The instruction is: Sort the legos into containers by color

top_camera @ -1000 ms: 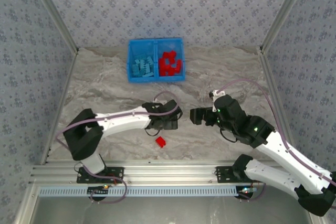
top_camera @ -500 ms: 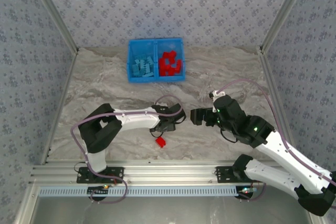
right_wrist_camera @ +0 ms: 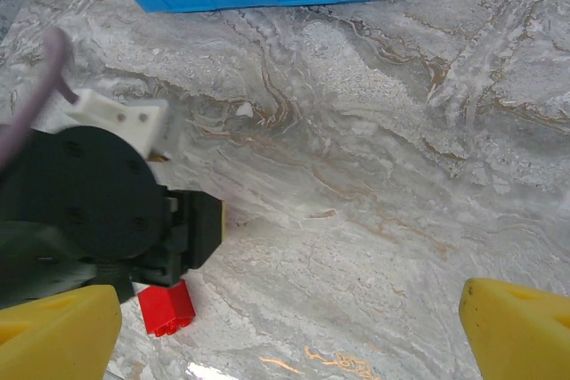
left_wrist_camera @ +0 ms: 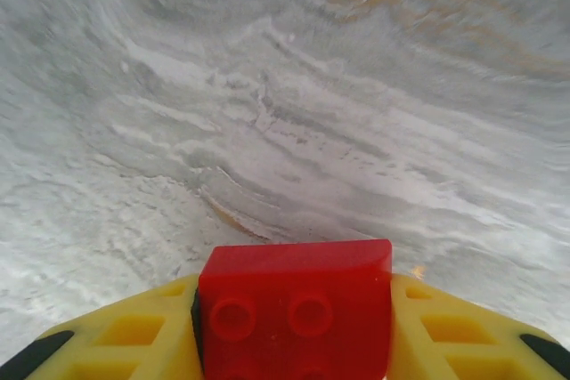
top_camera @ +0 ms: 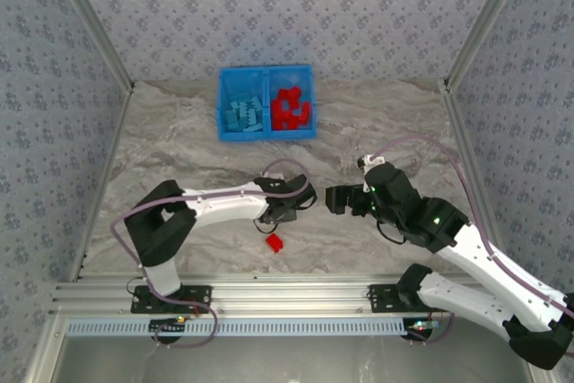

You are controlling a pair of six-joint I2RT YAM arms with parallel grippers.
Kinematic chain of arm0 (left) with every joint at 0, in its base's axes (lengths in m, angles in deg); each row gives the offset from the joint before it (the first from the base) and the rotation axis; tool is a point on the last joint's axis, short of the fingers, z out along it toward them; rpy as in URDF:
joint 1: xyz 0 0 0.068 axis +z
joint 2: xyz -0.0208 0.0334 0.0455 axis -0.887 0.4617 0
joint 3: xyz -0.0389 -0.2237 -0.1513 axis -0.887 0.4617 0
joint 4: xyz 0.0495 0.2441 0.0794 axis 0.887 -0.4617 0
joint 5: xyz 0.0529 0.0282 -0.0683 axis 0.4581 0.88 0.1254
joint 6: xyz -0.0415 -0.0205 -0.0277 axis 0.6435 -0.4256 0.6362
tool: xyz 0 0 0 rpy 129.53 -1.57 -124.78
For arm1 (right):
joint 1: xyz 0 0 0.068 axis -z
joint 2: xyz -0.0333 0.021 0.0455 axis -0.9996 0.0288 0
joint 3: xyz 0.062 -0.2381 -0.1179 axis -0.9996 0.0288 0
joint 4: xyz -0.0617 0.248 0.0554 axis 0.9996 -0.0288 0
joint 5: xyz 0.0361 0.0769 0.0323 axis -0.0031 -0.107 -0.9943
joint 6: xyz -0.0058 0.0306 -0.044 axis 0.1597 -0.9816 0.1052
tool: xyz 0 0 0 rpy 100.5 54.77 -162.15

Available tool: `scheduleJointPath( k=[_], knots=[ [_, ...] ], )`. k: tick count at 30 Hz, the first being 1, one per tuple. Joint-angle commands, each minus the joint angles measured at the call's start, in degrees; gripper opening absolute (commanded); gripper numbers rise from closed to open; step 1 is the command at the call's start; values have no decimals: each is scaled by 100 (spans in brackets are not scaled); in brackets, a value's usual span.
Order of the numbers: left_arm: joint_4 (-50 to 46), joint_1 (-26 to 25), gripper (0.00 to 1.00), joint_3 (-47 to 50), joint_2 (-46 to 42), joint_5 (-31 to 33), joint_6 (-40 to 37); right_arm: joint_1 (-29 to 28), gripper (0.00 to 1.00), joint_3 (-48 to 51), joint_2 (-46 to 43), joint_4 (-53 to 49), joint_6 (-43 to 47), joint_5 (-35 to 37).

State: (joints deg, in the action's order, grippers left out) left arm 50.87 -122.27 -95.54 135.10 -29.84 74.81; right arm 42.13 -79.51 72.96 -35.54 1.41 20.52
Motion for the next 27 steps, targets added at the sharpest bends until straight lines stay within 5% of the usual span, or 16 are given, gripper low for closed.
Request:
scheduleJointPath(
  k=[1, 8, 18, 27],
  knots=[
    [-493, -27, 34, -727, -509, 602, -469, 25, 100, -127, -19, -49, -120, 157],
    [-813, 365, 36, -2632, 32, 1389, -1994, 29, 100, -143, -20, -56, -152, 165],
    [80, 1513, 36, -5251, 1998, 1338, -3955, 25, 100, -244, -26, -201, -208, 151],
    [201, 2226, 37, -7048, 3785, 953, -4327, 35, 100, -377, -20, -432, -198, 128]
  ],
)
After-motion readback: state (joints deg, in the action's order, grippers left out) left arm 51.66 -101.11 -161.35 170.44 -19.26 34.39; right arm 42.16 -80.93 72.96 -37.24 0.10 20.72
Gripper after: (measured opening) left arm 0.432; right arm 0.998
